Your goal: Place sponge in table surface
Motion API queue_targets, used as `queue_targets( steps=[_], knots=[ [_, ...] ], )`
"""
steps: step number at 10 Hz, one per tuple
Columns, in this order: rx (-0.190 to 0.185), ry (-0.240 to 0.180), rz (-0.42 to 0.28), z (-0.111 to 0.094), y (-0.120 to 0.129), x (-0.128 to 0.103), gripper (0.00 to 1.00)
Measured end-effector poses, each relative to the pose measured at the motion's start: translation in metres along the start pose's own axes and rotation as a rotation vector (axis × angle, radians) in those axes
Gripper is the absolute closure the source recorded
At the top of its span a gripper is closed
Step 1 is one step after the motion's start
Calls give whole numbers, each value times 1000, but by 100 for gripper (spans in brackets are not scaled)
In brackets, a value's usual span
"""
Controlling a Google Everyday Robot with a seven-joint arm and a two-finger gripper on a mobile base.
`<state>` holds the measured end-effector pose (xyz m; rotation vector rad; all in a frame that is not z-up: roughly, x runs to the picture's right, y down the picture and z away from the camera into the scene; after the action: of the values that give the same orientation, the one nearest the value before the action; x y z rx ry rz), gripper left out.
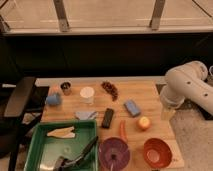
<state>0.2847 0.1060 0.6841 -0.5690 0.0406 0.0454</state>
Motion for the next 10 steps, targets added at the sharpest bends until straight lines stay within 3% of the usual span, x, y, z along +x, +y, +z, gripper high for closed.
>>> queue_targets(
  steps=[2, 4, 5, 8, 10],
  knots=[
    [2, -13, 13, -2, -4, 0, 35],
    [-8, -51, 119, -11, -19, 2, 35],
    [-11, -83, 194, -14, -37, 0, 35],
    [-33, -191, 545, -18, -88, -6, 35],
    [-47, -240, 686, -18, -103, -9, 35]
  ],
)
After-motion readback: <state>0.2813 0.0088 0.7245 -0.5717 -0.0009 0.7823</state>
